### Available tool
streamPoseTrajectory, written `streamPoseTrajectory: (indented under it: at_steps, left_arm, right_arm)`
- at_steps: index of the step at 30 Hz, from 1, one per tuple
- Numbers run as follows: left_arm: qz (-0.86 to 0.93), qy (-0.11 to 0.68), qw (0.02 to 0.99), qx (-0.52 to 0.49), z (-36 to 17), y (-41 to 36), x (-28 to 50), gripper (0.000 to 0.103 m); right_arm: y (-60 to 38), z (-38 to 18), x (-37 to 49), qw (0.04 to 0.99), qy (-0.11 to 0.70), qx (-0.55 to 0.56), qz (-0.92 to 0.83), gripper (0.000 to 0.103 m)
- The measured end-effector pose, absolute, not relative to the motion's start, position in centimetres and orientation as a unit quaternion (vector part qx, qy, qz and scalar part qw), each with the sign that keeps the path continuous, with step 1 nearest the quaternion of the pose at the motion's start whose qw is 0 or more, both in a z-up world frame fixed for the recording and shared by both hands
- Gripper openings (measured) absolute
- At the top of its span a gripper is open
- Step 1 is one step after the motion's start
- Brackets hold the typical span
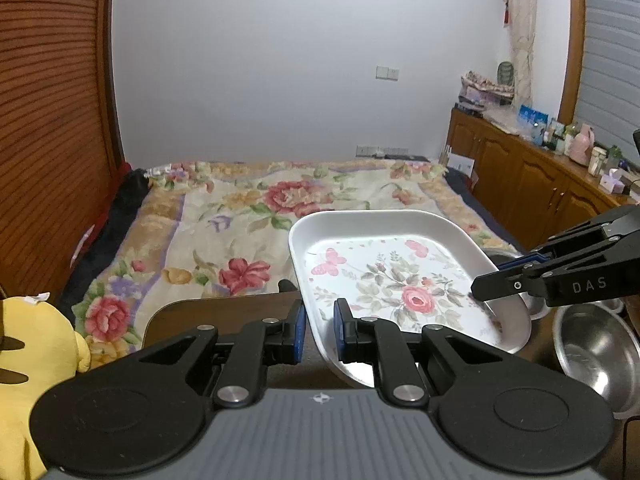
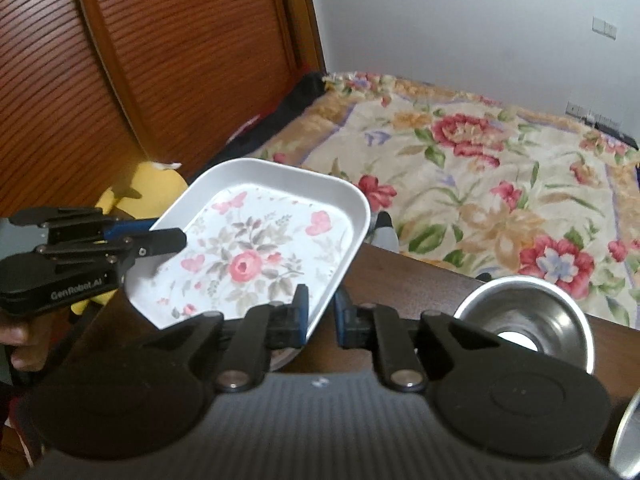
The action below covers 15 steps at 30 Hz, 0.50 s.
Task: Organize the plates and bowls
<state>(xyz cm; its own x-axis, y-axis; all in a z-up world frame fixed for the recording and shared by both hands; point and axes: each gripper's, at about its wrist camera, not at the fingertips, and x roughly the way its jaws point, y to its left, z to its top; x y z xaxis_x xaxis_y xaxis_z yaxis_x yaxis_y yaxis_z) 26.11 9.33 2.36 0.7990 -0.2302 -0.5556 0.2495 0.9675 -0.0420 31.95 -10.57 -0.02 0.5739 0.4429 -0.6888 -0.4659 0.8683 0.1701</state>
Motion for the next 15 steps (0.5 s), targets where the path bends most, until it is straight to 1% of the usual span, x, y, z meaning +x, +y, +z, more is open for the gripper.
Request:
streamPoseTrajectory:
  at_steps: [10,15]
  left_arm:
    - [-0.134,0.263,0.955,0.023,4.5,8.9,21.1,0.017]
    - [-0.136,0.261,0.955,0.023,4.7,9.0,19.0,0.017]
  right_arm:
    - [-11.0,3.0,26.5,0.902,0.349,-0.034,0.251,0.015]
    - [-11.4,3.6,24.4,0.907,0.339,-0.035,0.248,0.015]
